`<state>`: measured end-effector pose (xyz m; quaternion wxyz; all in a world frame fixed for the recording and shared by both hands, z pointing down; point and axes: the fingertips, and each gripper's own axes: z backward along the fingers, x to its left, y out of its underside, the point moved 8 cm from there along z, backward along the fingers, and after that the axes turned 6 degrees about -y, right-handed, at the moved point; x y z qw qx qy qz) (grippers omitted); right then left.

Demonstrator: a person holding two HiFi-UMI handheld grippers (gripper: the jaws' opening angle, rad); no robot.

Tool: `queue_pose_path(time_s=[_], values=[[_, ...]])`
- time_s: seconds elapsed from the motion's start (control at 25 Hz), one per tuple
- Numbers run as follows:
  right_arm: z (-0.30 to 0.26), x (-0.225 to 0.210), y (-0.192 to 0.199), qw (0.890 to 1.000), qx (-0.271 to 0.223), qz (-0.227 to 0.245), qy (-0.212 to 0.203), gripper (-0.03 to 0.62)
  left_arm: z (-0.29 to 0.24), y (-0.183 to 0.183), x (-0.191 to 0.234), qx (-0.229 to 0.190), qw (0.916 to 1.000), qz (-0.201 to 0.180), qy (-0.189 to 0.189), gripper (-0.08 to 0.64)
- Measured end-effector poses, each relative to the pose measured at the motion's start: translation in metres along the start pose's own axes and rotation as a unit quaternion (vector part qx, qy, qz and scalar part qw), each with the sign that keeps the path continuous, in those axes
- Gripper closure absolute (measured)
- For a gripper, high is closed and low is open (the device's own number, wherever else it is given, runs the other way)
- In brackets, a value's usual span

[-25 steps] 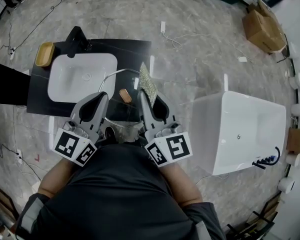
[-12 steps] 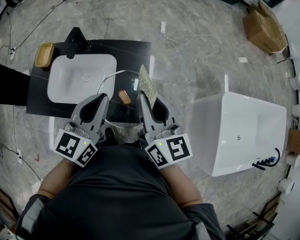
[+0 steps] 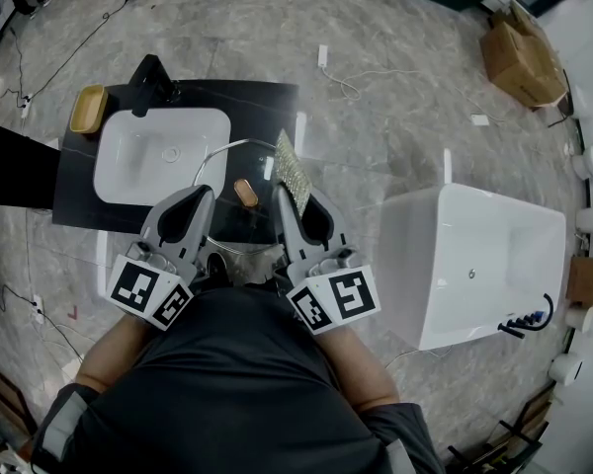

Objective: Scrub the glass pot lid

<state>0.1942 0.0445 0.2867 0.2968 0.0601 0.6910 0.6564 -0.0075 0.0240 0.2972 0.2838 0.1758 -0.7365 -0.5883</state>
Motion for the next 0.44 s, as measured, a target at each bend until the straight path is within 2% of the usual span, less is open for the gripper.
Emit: queue_pose_path(time_s=[0.44], values=[[0.0021, -0.0003, 0.0024, 1.0, 0.0, -0.017, 0.006, 0.526, 0.0026, 0.0005, 0.0019, 0.003, 1.0, 0.002, -0.003, 0.56]])
